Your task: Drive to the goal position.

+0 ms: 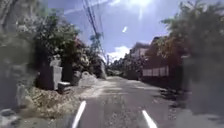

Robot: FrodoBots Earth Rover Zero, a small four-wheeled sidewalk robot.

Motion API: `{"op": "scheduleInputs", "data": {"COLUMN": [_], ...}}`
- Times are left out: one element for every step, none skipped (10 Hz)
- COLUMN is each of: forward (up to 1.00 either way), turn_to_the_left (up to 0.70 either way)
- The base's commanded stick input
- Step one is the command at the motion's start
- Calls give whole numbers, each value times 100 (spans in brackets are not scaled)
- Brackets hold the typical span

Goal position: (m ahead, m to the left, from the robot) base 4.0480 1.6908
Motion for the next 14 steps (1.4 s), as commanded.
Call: {"op": "scheduleInputs", "data": {"forward": [85, 85, 85, 85, 85, 85, 85, 85, 85, 85, 85, 85, 85, 85], "turn_to_the_left": [-24, 7, 10, 9, 4, 5, 6, 8, 3, -5, -19, -33, -30, -26]}}
